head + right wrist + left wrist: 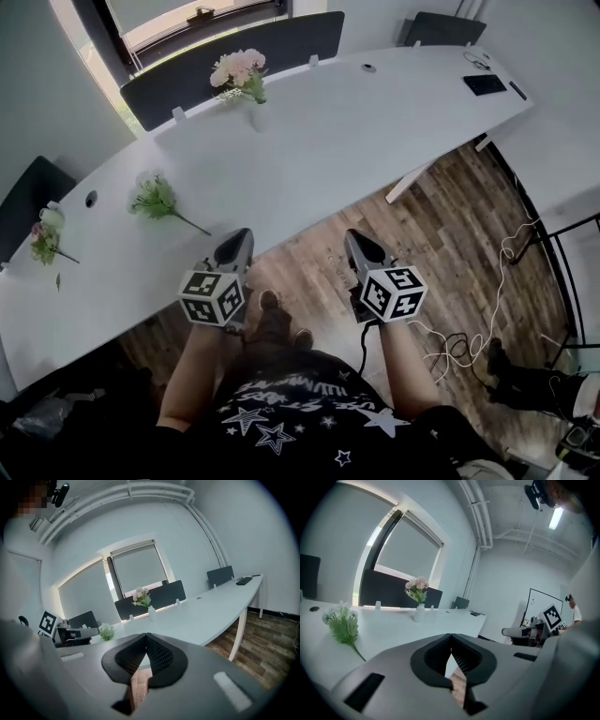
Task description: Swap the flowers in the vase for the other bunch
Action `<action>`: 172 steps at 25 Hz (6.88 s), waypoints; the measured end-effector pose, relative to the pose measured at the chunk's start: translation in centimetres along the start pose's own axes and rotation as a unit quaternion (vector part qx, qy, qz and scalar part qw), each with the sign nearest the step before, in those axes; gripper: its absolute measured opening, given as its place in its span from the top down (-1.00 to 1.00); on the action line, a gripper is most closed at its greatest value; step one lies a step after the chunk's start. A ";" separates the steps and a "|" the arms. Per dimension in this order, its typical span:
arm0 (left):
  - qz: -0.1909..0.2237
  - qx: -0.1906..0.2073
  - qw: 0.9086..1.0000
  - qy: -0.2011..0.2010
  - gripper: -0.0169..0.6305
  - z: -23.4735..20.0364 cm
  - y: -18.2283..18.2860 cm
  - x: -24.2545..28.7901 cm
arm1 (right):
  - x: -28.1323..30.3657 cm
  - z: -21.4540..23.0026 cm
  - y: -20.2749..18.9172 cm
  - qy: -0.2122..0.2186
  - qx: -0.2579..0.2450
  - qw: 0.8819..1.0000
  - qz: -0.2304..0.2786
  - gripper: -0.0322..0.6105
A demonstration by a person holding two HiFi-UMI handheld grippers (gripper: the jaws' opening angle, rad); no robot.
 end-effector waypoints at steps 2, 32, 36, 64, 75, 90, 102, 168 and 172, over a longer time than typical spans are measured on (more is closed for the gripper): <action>0.005 -0.001 1.000 -0.004 0.92 -0.4 0.7 1.4 | 0.7 0.5 0.7 -0.004 -0.005 1.000 -0.002 0.89; 0.040 -0.009 0.999 -0.028 0.92 -11.8 7.9 11.3 | 17.1 1.2 8.0 -0.007 -0.041 0.999 -0.023 0.89; 0.035 -0.013 0.999 -0.026 0.92 -11.9 7.7 12.1 | 18.0 2.3 8.7 -0.006 -0.041 0.999 -0.025 0.89; 0.066 -0.055 0.986 0.143 0.92 -7.3 10.3 21.8 | 31.7 15.1 14.7 0.211 -0.059 0.969 -0.113 0.89; 0.067 -0.048 0.981 0.177 0.91 -6.7 10.1 25.6 | 35.9 16.8 16.7 0.265 -0.074 0.953 -0.126 0.89; 0.050 -0.005 0.985 0.167 0.15 -7.1 8.9 31.5 | 39.5 17.5 17.8 0.296 -0.090 0.941 -0.140 0.89; 0.030 0.021 0.986 0.160 -0.09 -8.7 7.2 35.6 | 42.2 17.8 17.1 0.299 -0.092 0.936 -0.161 0.89; 0.032 0.068 0.987 0.143 0.09 -10.6 5.8 37.1 | 43.3 11.1 27.0 0.448 -0.132 0.883 -0.049 0.69; 0.031 0.065 0.987 0.144 0.09 -10.6 5.7 37.1 | 42.2 12.0 28.1 0.428 -0.137 0.892 -0.041 0.70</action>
Point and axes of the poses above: the fingertips, and each gripper's own axes: x forward along the fingers, z to its right, y out of its top, the point moved 10 cm from there along -x, backward along the fingers, and after that the axes turned 8 degrees about y, right-handed, at the moved point
